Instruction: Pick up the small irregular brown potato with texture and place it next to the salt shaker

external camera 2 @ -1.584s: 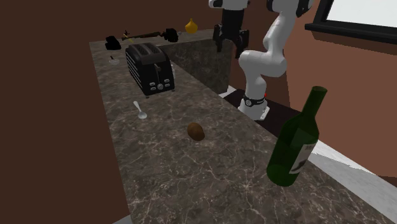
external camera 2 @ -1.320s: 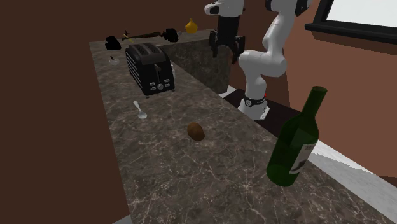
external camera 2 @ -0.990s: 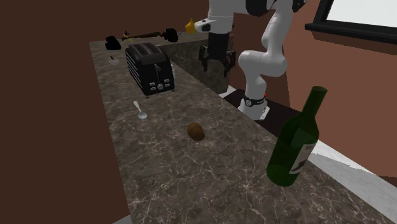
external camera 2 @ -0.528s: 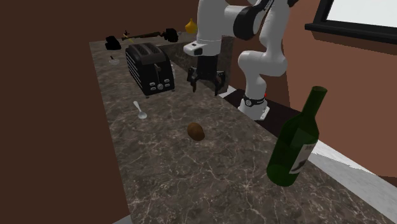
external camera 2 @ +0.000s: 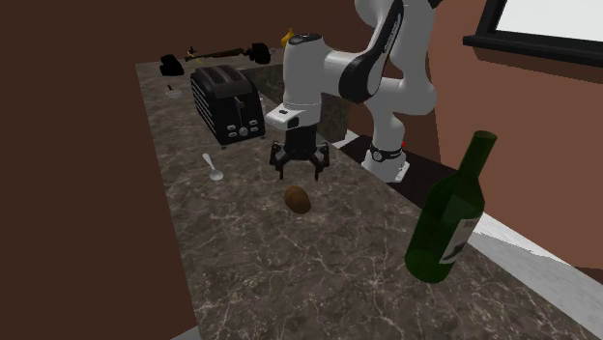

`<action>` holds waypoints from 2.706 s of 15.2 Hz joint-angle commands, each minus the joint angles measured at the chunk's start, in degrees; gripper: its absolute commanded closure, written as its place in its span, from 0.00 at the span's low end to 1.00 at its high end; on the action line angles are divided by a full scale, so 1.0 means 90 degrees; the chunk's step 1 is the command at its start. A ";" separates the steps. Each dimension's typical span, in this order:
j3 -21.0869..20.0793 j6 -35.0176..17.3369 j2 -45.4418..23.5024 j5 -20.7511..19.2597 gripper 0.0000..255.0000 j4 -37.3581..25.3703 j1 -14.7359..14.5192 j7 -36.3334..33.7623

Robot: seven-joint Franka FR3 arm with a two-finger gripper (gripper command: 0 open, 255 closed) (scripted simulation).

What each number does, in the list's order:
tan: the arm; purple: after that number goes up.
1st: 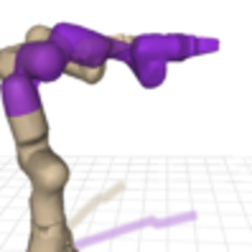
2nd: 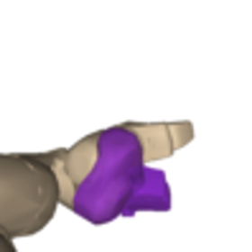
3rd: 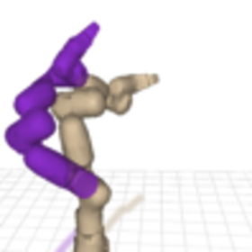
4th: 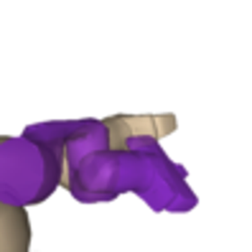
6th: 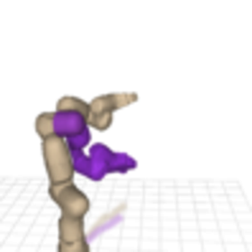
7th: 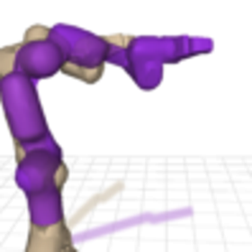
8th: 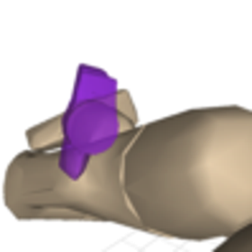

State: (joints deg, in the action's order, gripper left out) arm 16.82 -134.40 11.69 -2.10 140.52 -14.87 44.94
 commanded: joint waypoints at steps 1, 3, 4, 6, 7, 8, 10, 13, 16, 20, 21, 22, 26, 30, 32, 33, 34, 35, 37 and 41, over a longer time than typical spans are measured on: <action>0.0070 -0.0320 -0.0359 0.0198 0.00 -0.0082 -0.0118 0.0485; 0.0075 -0.0502 -0.0497 0.0259 0.00 -0.0032 -0.0126 0.0529; 0.0080 -0.0592 -0.0568 0.0291 0.00 -0.0009 -0.0132 0.0553; 0.0089 -0.0773 -0.0714 0.0362 0.00 0.0032 -0.0147 0.0604; 0.0093 -0.0863 -0.0790 0.0400 0.00 0.0050 -0.0154 0.0631; 0.0096 -0.0952 -0.0866 0.0441 0.00 0.0067 -0.0161 0.0661; 0.0097 -0.1004 -0.0911 0.0465 0.00 0.0076 -0.0164 0.0678; 0.0096 -0.1004 -0.0911 0.0465 0.00 0.0076 -0.0164 0.0678; 0.0097 -0.1003 -0.0911 0.0465 0.00 0.0076 -0.0164 0.0678; 0.0097 -0.1003 -0.0911 0.0465 1.00 0.0076 -0.0164 0.0678; 0.0097 -0.1003 -0.0911 0.0465 1.00 0.0075 -0.0164 0.0678; 0.0097 -0.1003 -0.0911 0.0465 1.00 0.0075 -0.0164 0.0678; 0.0096 -0.1004 -0.0911 0.0465 1.00 0.0076 -0.0164 0.0678; 0.0081 -0.0637 -0.0647 0.0326 1.00 -0.0040 -0.0147 0.0567; 0.0070 -0.0454 -0.0524 0.0269 1.00 -0.0106 -0.0138 0.0520; 0.0064 -0.0362 -0.0465 0.0243 1.00 -0.0142 -0.0134 0.0498; 0.0058 -0.0270 -0.0408 0.0219 1.00 -0.0179 -0.0130 0.0478; 0.0052 -0.0179 -0.0352 0.0196 1.00 -0.0217 -0.0126 0.0458; 0.0038 0.0004 -0.0246 0.0155 1.00 -0.0298 -0.0118 0.0422; 0.0010 0.0369 -0.0053 0.0089 1.00 -0.0476 -0.0107 0.0361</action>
State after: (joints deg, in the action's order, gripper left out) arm 16.98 -132.05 10.70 -1.12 136.67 -15.86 48.36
